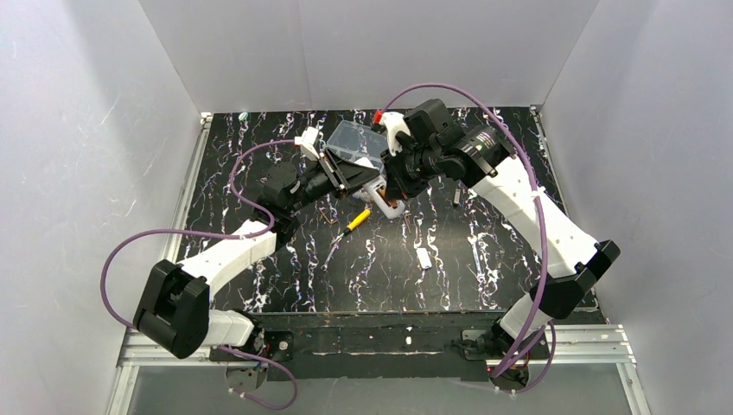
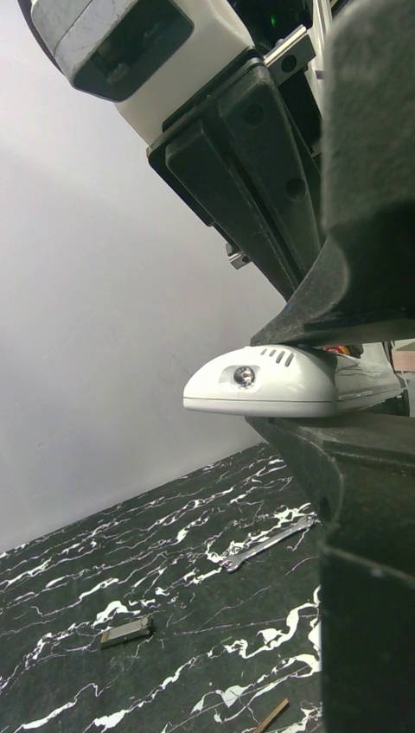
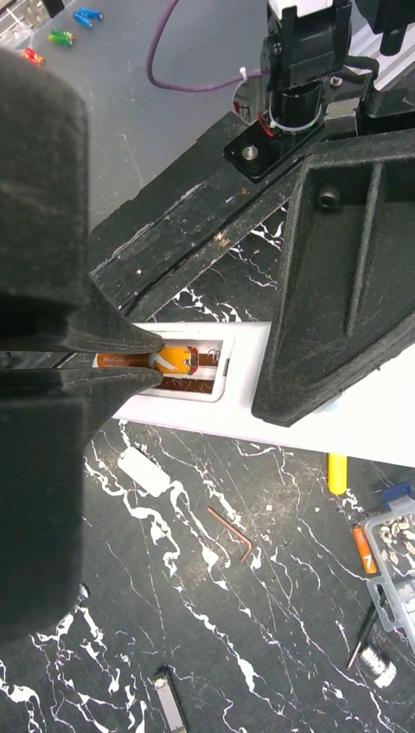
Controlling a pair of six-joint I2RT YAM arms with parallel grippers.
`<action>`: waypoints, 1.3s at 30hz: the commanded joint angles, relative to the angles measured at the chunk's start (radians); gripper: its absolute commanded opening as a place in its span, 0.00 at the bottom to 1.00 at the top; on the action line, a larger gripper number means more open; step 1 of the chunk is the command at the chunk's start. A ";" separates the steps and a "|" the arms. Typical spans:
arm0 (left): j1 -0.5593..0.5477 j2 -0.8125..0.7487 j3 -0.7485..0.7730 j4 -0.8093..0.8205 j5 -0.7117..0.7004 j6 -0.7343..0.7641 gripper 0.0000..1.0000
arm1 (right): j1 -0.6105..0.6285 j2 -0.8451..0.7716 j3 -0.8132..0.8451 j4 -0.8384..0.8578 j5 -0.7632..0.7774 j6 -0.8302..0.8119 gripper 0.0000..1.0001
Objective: Load the batteries into the remote control
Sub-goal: Load the battery into the remote control.
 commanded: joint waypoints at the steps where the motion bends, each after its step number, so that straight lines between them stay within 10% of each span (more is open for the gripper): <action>1: -0.010 -0.012 0.059 0.136 0.037 -0.015 0.00 | 0.004 0.008 0.022 0.015 -0.028 -0.002 0.05; 39: -0.013 0.014 0.048 0.166 0.030 -0.047 0.00 | 0.015 0.010 0.024 0.041 -0.052 0.049 0.38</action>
